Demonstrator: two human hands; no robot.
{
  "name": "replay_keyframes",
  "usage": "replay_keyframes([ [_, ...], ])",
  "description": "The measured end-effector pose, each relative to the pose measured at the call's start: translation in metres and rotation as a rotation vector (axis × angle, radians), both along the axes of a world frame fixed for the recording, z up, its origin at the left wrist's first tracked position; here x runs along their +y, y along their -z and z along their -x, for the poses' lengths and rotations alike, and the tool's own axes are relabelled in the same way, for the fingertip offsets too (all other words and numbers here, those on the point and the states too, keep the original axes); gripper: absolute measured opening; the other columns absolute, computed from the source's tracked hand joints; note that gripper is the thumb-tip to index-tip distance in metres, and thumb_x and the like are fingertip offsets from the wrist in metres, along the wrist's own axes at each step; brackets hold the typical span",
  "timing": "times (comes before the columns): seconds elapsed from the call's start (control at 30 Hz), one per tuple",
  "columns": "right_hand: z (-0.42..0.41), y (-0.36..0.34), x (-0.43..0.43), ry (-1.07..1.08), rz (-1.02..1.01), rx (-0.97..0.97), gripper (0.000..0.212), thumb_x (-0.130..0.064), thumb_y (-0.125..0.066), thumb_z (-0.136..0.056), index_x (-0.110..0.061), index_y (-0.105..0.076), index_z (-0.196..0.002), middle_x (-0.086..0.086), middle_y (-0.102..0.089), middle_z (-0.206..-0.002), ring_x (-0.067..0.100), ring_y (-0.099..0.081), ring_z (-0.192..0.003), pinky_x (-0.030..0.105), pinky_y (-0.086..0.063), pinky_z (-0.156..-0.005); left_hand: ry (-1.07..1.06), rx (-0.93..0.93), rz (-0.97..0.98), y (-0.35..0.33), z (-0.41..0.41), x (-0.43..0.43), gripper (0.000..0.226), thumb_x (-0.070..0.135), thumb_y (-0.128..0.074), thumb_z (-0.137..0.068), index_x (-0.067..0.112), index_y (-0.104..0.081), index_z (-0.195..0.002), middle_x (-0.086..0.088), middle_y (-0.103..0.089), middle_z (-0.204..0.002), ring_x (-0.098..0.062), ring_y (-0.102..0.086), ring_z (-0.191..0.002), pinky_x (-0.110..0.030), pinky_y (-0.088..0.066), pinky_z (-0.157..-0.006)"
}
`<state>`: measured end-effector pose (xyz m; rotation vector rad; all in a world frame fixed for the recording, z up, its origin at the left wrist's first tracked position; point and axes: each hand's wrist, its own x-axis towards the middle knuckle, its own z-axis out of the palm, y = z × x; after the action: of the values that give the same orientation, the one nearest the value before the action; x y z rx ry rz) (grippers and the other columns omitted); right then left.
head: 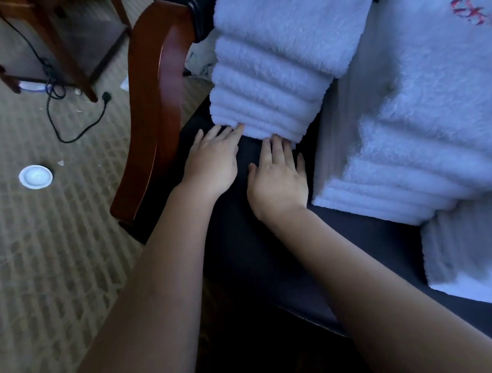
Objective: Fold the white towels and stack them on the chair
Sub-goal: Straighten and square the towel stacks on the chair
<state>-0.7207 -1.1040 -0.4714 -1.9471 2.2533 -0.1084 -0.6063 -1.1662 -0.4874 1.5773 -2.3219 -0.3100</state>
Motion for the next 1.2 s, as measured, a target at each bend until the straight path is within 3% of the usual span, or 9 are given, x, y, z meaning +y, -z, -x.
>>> replay_keyframes([
  [0.17, 0.005, 0.001, -0.034, 0.07, 0.004, -0.044, 0.057, -0.026, -0.024, -0.104, -0.008, -0.002, -0.154, 0.006, 0.003, -0.163, 0.021, 0.006, -0.149, 0.04, 0.0, -0.119, 0.021, 0.032, -0.049, -0.001, 0.014, -0.033, 0.053, 0.008, -0.034, -0.101, 0.017, -0.025, -0.153, -0.003, -0.047, -0.143, -0.024, -0.032, -0.137, -0.048, -0.013, -0.119],
  [0.37, 0.014, 0.002, -0.073, 0.144, 0.002, -0.058, 0.059, -0.023, -0.026, -0.102, -0.006, -0.002, -0.153, 0.006, 0.004, -0.163, 0.021, 0.007, -0.149, 0.043, -0.001, -0.119, 0.014, 0.064, -0.051, 0.005, 0.035, -0.069, 0.054, 0.011, -0.033, -0.102, 0.02, -0.022, -0.154, 0.005, -0.037, -0.152, -0.025, -0.023, -0.142, -0.049, -0.01, -0.12],
  [0.63, 0.017, 0.011, -0.084, 0.151, 0.061, -0.07, 0.057, -0.025, -0.026, -0.103, -0.008, -0.004, -0.154, 0.005, 0.002, -0.163, 0.019, 0.005, -0.149, 0.043, 0.0, -0.119, -0.018, 0.203, -0.024, 0.002, 0.037, -0.074, 0.052, 0.008, -0.035, -0.101, 0.022, -0.034, -0.15, 0.0, -0.052, -0.137, -0.025, -0.033, -0.134, -0.043, -0.013, -0.119],
  [0.73, 0.017, 0.011, -0.078, 0.151, 0.08, -0.106, 0.057, -0.025, -0.027, -0.104, -0.007, -0.005, -0.153, 0.006, 0.0, -0.163, 0.02, 0.003, -0.149, 0.041, -0.001, -0.119, -0.035, 0.199, -0.032, -0.004, 0.04, -0.065, 0.049, 0.004, -0.036, -0.099, 0.018, -0.041, -0.146, -0.009, -0.054, -0.128, -0.031, -0.041, -0.125, -0.046, -0.023, -0.115],
  [0.83, 0.014, 0.008, -0.063, 0.099, 0.145, -0.197, 0.056, -0.022, -0.031, -0.103, -0.005, -0.011, -0.153, 0.009, -0.007, -0.162, 0.021, -0.004, -0.149, 0.037, -0.007, -0.12, -0.022, 0.226, -0.024, -0.002, 0.038, -0.062, 0.039, -0.001, -0.036, -0.094, 0.011, -0.059, -0.123, -0.001, -0.057, -0.097, -0.026, -0.05, -0.104, -0.049, -0.03, -0.11],
  [0.87, 0.014, 0.007, -0.054, 0.067, 0.157, -0.244, 0.055, -0.021, -0.033, -0.103, -0.005, -0.014, -0.152, 0.01, -0.009, -0.162, 0.021, -0.007, -0.149, 0.035, -0.009, -0.12, -0.022, 0.247, -0.034, -0.002, 0.037, -0.059, 0.038, 0.0, -0.037, -0.094, 0.011, -0.061, -0.122, 0.002, -0.058, -0.098, -0.025, -0.052, -0.104, -0.048, -0.033, -0.109],
  [1.0, 0.018, -0.001, 0.001, -0.067, 0.112, -0.412, 0.053, -0.019, -0.036, -0.103, -0.01, -0.02, -0.153, 0.005, -0.014, -0.161, 0.017, -0.012, -0.148, 0.028, -0.015, -0.119, -0.014, 0.252, -0.091, -0.008, 0.037, -0.034, 0.036, 0.014, -0.048, -0.099, 0.013, -0.055, -0.135, -0.003, -0.057, -0.135, -0.021, -0.049, -0.127, -0.035, -0.036, -0.109],
  [1.13, 0.041, -0.015, 0.063, -0.187, 0.054, -0.383, 0.052, -0.021, -0.039, -0.103, -0.016, -0.025, -0.152, -0.005, -0.016, -0.161, 0.01, -0.024, -0.144, 0.012, -0.02, -0.107, -0.035, 0.266, -0.107, -0.031, 0.043, 0.004, 0.034, 0.019, -0.053, -0.098, 0.014, -0.057, -0.132, -0.002, -0.058, -0.133, -0.018, -0.05, -0.125, -0.026, -0.038, -0.1],
  [1.2, 0.059, -0.025, 0.088, -0.224, 0.02, -0.341, 0.051, -0.021, -0.04, -0.102, -0.019, -0.027, -0.152, -0.008, -0.019, -0.16, 0.009, -0.03, -0.142, 0.01, -0.021, -0.103, -0.038, 0.303, -0.088, -0.042, 0.051, 0.032, 0.029, 0.018, -0.056, -0.096, 0.013, -0.062, -0.125, -0.003, -0.063, -0.125, -0.02, -0.053, -0.119, -0.028, -0.041, -0.095],
])
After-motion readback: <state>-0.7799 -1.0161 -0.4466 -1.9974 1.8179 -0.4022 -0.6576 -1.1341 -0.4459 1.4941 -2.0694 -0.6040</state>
